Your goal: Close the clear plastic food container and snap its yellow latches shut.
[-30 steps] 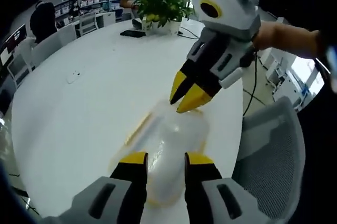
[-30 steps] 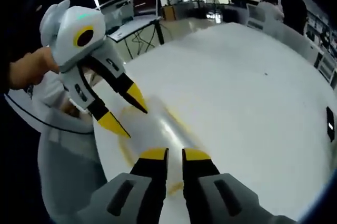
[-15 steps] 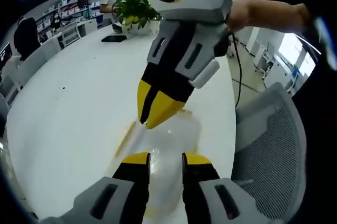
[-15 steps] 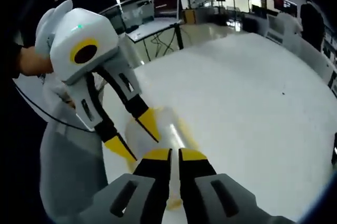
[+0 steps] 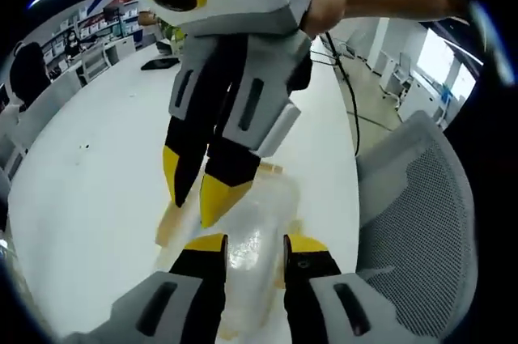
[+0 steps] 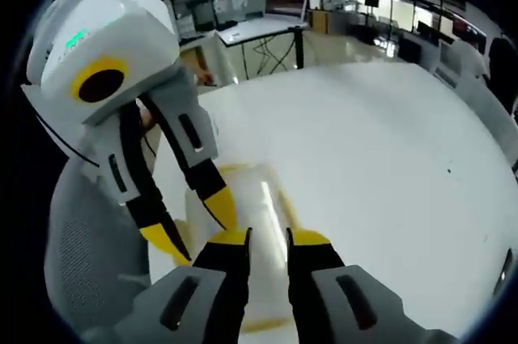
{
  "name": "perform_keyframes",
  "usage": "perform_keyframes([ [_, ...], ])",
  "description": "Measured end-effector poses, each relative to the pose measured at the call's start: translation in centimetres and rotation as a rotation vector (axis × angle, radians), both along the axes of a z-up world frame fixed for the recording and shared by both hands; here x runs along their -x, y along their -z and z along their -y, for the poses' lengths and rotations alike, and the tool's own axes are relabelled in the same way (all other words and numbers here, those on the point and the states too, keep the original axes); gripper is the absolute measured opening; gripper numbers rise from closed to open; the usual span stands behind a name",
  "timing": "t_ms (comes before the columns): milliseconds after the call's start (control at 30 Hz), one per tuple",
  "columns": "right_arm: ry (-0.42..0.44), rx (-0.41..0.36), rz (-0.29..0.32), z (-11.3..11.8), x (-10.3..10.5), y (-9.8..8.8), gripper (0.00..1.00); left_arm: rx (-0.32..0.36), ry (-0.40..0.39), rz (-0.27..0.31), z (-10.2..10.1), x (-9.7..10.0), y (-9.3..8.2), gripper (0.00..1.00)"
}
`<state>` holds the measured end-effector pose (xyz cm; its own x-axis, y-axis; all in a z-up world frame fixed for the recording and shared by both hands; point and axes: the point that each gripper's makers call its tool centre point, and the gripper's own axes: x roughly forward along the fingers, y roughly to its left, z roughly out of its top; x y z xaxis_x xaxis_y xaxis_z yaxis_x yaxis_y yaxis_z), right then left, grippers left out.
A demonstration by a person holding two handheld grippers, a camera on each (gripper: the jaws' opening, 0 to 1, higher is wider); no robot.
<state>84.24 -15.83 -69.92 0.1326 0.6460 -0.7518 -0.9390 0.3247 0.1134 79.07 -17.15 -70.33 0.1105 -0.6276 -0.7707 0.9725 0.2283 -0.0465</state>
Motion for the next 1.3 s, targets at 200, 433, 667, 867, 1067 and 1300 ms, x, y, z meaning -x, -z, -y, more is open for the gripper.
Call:
perform_keyframes([
  [200,-0.024,-0.002,-0.016,-0.1,-0.2,0.4,0.24,-0.015,0.028,0.024,-0.2,0.7,0.4,0.28],
  [433,-0.043,0.007,-0.089,-0.2,-0.4,1.4,0.34,-0.059,0.085,0.080,-0.3,1.6,1.2,0.38],
  [667,-0.092,0.049,-0.124,-0.1,-0.1,2.2,0.35,-0.091,0.187,0.227,-0.4,1.8,1.6,0.40],
  [867,-0.128,0.066,-0.141,-0.4,-0.1,2.3,0.35,-0.094,0.208,0.293,-0.6,1.9,1.9,0.41],
  [1067,-0.151,0.094,-0.159,-0.4,-0.2,2.4,0.35,-0.102,0.213,0.325,-0.6,1.4,1.9,0.37],
  [1300,-0.178,0.124,-0.168,-0.4,-0.2,2.5,0.34,-0.114,0.232,0.371,-0.5,1.1,2.0,0.33],
])
